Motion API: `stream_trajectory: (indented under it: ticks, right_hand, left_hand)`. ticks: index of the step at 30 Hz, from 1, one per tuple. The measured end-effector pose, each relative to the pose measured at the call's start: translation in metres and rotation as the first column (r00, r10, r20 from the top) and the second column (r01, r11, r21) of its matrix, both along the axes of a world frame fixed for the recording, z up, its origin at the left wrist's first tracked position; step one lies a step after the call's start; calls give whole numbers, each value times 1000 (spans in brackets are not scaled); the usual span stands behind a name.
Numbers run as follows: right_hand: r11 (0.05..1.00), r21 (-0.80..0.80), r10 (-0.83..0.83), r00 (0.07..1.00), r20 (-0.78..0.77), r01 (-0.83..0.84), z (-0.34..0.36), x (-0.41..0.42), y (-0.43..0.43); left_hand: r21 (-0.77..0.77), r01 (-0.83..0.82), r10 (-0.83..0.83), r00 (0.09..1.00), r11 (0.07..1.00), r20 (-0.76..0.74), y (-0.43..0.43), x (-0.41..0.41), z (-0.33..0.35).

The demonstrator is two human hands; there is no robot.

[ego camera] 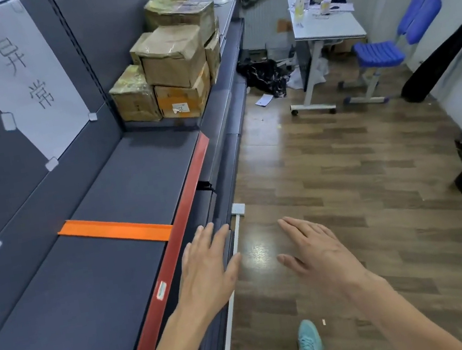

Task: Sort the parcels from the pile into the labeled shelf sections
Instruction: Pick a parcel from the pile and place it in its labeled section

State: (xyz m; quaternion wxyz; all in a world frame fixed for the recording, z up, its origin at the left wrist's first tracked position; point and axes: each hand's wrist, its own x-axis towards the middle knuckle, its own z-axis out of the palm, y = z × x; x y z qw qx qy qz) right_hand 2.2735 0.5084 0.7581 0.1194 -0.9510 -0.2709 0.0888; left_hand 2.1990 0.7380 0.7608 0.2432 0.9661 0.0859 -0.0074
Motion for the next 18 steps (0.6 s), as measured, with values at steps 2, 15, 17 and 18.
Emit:
stream_trajectory:
  ticks: [2, 15, 17, 18]
  right_hand:
    - [1000, 0, 17, 1000, 0, -17, 1, 31, -4]
    - [966, 21, 257, 965, 44, -258, 20, 239, -14]
    - [960, 29, 276, 960, 49, -277, 23, 264, -9]
    - [957, 32, 285, 957, 52, -287, 24, 276, -5]
  left_hand:
    - [7, -10, 10, 1000, 1000, -3, -5, 29, -2]
    - [-5, -200, 200, 980, 980, 6, -36, 199, 13]
    - [4, -212, 212, 977, 977, -3, -33, 218, 15]
    - [7, -219, 219, 976, 976, -7, -30, 228, 15]
